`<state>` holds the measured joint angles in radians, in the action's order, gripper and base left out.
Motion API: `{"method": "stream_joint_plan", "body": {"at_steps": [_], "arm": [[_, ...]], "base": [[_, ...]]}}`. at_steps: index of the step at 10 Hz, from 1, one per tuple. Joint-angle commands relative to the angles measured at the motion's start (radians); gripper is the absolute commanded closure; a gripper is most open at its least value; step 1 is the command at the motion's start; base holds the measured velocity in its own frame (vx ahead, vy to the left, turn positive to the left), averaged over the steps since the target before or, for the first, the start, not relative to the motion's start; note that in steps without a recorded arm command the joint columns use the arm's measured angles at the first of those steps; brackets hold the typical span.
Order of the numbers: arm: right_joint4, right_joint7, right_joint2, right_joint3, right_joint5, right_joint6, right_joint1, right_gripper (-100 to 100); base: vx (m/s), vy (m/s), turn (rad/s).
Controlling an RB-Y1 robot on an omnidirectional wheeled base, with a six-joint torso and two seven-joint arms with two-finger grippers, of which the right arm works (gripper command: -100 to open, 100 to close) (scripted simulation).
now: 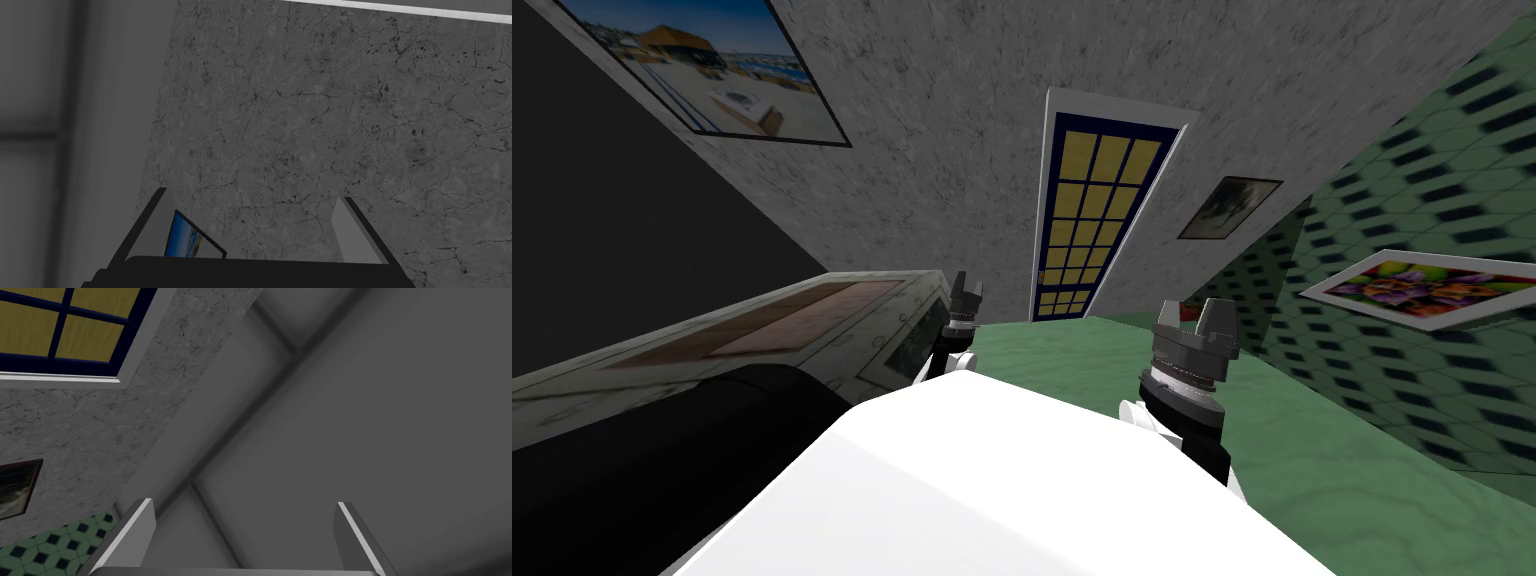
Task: Pull the door open
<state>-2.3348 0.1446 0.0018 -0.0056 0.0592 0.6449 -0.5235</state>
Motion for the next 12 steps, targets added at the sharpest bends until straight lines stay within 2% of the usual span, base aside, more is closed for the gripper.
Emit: {"method": "stream_joint_plan", "body": {"at_steps": [1, 2, 4, 5, 12], "arm": [[0.033, 0.021, -0.008, -0.004, 0.008, 0.005, 0.013, -100], [0.061, 0.039, -0.013, -0.008, 0.015, 0.009, 0.024, -100], [0.09, 0.057, -0.019, -0.011, 0.022, 0.013, 0.036, -100], [0.128, 0.082, -0.025, -0.016, 0.032, 0.019, 0.051, -100], [0.294, 0.188, -0.048, -0.036, 0.073, 0.042, 0.117, -100]], "base": [[0.044, 0.014, 0.011], [0.107, 0.017, 0.031], [0.098, 0.027, 0.013], [0.107, 0.031, 0.022], [0.093, 0.024, 0.018]]}}
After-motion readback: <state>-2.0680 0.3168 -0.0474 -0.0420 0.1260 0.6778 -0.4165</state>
